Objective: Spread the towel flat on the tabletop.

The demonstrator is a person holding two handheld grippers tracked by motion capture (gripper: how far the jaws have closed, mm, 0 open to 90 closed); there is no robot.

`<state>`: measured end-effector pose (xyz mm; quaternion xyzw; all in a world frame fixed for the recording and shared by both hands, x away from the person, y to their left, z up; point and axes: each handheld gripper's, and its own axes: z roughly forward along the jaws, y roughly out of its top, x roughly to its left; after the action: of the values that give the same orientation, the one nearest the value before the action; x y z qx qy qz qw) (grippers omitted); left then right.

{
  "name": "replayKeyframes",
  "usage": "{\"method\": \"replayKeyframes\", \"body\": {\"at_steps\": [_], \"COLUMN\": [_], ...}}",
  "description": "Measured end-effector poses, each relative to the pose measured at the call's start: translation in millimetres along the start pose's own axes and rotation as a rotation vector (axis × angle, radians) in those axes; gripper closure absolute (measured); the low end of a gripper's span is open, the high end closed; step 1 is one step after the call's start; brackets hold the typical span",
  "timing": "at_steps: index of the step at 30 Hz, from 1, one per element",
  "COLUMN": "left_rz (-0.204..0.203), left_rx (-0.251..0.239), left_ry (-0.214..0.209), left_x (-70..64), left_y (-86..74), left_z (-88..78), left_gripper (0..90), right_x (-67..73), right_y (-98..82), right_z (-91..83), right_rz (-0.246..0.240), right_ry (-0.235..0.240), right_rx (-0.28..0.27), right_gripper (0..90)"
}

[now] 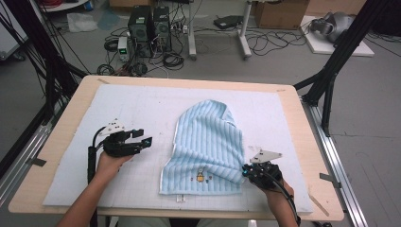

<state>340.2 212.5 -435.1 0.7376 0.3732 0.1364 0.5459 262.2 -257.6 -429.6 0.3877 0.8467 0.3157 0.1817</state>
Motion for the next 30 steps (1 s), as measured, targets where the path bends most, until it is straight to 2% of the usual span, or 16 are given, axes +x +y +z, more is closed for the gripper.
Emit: {"method": "replayKeyframes", "body": {"at_steps": [3,5,7,9,11,15,20,25,30], "left_rz": [0.011,0.005,0.0,-0.002,-0.006,-0.015,-0.019,-0.025,-0.027], "left_rx": [0.001,-0.001,-0.004,-0.006,-0.009,-0.018,-0.019,-0.024,-0.02], "left_ry": [0.008,0.01,0.018,0.026,0.037,0.058,0.066,0.071,0.079], "left_x": [-0.1,0.6,1.3,2.1,3.5,7.9,12.3,13.4,15.9], "left_y": [0.2,0.2,0.2,0.1,0.2,0.5,0.4,0.4,0.4], "left_z": [-0.5,-1.1,-1.6,-2.5,-3.8,-8.8,-12.6,-13.9,-15.5], "left_gripper": [41.1,41.1,41.0,41.0,40.8,40.8,41.0,41.0,41.1], "right_x": [-3.1,-5.0,-4.8,-2.4,2.2,8.4,7.6,6.2,9.2], "right_y": [7.7,16.1,27.5,42.0,58.7,92.2,121.8,136.1,136.0], "right_z": [-2.4,-1.5,4.4,16.5,33.5,68.3,100.7,126.0,144.7], "right_rz": [0.039,0.06,0.08,0.087,0.08,0.052,0.074,0.096,0.117], "right_ry": [0.002,0.001,0.003,0.026,0.038,0.033,0.053,0.048,0.058], "right_rx": [-0.094,-0.146,-0.181,-0.2,-0.202,-0.17,-0.127,-0.082,-0.052], "right_gripper": [61.2,55.3,50.1,45.8,43.1,38.4,35.7,36.9,44.8]}}
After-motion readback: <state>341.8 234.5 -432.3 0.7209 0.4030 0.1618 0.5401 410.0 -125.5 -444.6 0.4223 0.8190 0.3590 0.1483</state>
